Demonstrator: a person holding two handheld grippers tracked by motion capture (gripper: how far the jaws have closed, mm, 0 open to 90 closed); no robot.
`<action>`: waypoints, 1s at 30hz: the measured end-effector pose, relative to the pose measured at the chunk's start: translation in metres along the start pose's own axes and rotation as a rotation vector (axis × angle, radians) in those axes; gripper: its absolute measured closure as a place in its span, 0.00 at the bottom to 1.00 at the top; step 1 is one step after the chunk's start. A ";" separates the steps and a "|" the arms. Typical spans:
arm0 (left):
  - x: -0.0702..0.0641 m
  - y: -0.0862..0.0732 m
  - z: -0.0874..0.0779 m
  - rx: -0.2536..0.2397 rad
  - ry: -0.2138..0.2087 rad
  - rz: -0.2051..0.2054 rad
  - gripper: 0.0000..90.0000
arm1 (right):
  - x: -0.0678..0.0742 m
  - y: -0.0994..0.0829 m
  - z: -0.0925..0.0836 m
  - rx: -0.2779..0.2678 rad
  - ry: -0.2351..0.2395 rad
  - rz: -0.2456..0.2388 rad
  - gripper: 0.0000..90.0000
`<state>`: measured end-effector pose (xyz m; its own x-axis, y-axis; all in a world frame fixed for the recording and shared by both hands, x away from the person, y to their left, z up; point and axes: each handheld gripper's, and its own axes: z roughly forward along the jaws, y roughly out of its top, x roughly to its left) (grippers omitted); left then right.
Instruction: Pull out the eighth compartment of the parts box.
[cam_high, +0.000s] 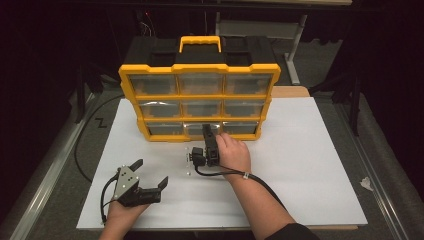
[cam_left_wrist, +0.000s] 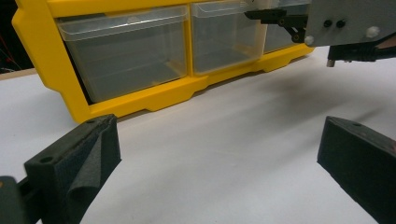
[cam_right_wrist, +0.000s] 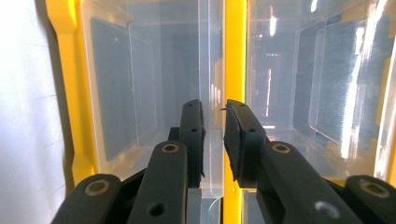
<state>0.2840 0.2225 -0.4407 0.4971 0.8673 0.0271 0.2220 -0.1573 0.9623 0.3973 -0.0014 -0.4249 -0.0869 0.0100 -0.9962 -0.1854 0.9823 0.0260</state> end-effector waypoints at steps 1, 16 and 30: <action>0.000 0.000 0.000 0.001 0.000 0.000 0.00 | 0.000 0.000 -0.003 -0.003 0.002 -0.001 0.88; 0.000 0.000 0.000 0.001 -0.001 0.003 0.00 | 0.001 -0.001 -0.022 -0.023 0.010 -0.013 0.88; 0.000 0.000 0.000 -0.001 -0.002 0.000 0.00 | -0.003 0.001 -0.032 -0.035 0.040 -0.008 0.82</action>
<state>0.2843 0.2224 -0.4406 0.4984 0.8665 0.0267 0.2213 -0.1569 0.9625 0.3662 -0.0065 -0.4196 -0.1248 -0.0056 -0.9922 -0.2200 0.9752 0.0221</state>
